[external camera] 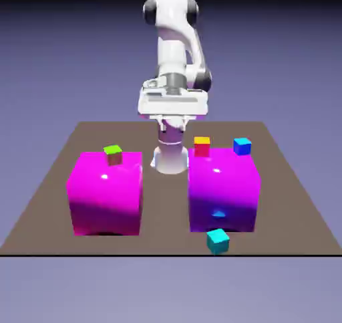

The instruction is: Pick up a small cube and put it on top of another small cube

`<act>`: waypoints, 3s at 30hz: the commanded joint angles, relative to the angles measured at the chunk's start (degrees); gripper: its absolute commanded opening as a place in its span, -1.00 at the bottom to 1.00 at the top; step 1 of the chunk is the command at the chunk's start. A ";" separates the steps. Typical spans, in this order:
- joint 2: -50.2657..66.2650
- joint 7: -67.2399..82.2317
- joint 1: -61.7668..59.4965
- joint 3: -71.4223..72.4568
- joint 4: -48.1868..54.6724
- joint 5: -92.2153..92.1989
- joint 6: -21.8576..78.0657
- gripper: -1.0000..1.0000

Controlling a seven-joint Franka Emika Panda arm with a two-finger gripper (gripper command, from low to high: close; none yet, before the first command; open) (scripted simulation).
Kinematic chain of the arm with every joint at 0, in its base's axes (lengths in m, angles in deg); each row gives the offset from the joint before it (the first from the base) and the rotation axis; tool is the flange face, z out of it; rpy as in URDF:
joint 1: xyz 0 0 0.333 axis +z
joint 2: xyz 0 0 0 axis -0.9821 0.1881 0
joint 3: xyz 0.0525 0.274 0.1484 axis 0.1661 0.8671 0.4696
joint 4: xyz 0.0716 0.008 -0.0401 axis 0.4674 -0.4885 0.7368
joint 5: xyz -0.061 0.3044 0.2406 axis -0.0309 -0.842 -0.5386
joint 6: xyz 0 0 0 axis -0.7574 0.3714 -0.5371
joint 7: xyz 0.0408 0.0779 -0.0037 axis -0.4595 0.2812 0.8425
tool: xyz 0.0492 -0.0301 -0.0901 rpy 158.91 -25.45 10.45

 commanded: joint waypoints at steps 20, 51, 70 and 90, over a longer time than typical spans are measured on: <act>18.38 49.84 7.71 -3.82 15.73 -1.72 16.52 0.00; 46.87 127.08 19.65 -9.74 40.10 -4.39 42.11 0.00; 64.33 174.43 26.97 -13.37 55.04 -6.03 57.80 0.00; 56.11 179.71 21.64 -18.38 52.76 -4.06 66.71 -1.00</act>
